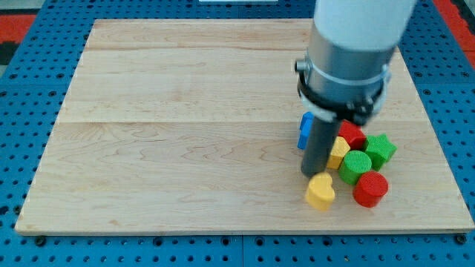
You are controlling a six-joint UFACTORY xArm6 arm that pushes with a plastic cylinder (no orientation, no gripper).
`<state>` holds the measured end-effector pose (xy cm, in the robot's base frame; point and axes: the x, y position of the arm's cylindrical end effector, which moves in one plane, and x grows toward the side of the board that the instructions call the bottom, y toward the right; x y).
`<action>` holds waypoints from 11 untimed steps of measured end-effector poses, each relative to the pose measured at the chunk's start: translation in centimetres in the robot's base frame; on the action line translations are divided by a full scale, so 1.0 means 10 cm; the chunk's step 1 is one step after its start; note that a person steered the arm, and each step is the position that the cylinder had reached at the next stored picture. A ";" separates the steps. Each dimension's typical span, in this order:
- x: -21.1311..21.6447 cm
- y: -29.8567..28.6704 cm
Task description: Slide the group of blocks up a bit
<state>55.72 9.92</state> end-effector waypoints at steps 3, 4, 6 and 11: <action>0.51 0.23; 0.57 0.24; 0.20 1.12; -1.29 -0.26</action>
